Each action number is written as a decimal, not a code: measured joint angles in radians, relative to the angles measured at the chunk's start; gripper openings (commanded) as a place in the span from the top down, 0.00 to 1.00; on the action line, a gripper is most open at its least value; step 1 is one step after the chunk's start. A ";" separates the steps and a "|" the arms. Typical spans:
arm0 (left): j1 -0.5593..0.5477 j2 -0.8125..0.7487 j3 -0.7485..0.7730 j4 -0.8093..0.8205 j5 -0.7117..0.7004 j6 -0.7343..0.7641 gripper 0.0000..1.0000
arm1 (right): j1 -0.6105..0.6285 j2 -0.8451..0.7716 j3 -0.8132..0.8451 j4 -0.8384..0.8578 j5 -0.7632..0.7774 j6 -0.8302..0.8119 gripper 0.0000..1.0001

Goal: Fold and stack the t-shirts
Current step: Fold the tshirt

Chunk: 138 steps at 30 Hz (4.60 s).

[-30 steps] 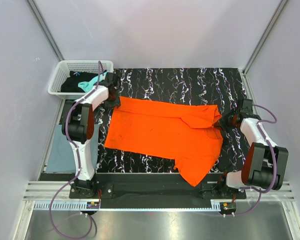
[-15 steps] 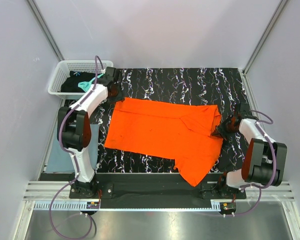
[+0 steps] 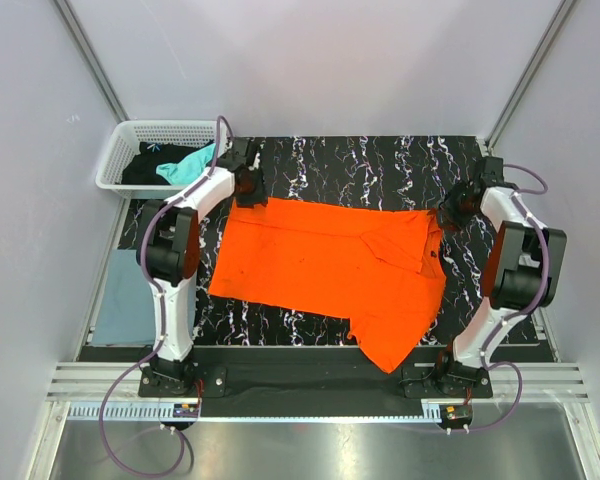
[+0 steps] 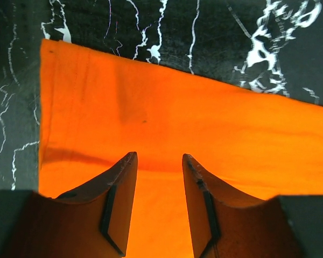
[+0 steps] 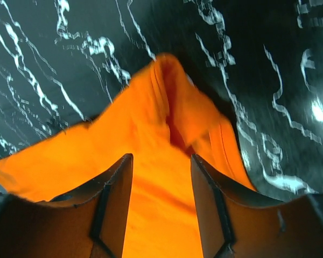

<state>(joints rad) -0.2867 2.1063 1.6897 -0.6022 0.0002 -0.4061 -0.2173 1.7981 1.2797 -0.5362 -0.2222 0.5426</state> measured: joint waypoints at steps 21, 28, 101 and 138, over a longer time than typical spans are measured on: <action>0.060 0.089 0.006 0.015 0.040 0.000 0.57 | -0.010 0.232 0.173 0.015 0.029 -0.026 1.00; 0.072 0.091 0.006 0.022 0.059 -0.022 0.58 | -0.030 0.220 0.117 0.015 0.125 0.026 1.00; -0.164 -0.408 -0.391 -0.013 0.254 0.036 0.54 | 0.453 -0.018 -0.177 0.077 0.180 0.040 0.88; -0.106 -0.442 -0.441 -0.033 0.277 0.040 0.54 | 0.419 0.124 0.097 -0.076 0.097 -0.222 0.41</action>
<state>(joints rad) -0.3927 1.6642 1.2491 -0.6353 0.2768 -0.3664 0.2016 1.9217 1.3766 -0.6125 -0.1249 0.3202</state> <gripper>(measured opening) 0.460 0.584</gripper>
